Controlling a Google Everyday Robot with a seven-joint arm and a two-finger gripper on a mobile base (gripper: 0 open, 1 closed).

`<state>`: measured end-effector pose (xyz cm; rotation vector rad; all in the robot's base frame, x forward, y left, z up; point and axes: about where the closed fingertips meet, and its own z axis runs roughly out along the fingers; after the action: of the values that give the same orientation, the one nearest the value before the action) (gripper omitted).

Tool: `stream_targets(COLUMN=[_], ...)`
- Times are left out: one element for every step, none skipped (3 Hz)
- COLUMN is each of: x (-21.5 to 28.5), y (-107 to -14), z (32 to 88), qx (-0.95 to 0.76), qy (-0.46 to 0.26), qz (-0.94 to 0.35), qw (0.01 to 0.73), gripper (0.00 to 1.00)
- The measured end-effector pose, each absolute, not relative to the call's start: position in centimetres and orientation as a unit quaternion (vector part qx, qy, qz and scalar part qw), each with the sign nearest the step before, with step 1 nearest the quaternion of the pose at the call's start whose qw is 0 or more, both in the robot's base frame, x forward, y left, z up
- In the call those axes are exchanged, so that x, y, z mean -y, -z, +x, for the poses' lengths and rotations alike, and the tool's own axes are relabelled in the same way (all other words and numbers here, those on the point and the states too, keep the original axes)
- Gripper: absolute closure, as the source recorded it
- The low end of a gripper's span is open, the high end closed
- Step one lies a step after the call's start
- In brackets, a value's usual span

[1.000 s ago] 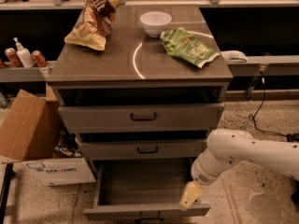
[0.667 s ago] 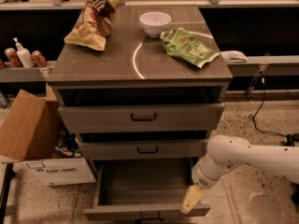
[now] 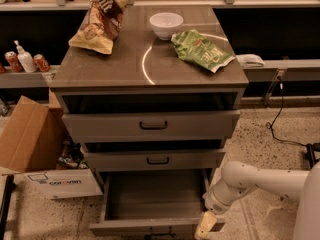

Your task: Close bottom drawer

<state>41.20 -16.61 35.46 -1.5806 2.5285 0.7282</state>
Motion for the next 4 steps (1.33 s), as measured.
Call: stream_targets(x=[16.4, 16.1, 15.8, 15.9], y=[-31.4, -30.9, -30.5, -28.3], z=[40.2, 39.9, 39.7, 39.3], qx=[-0.813, -0.812, -0.807, -0.798], qy=[-0.275, -0.279, -0.275, -0.282], qz=[-0.512, -0.511, -0.522, -0.532], qw=[0.028, 0.025, 0.024, 0.021], gripper=[0.00, 0.00, 0.15, 0.36])
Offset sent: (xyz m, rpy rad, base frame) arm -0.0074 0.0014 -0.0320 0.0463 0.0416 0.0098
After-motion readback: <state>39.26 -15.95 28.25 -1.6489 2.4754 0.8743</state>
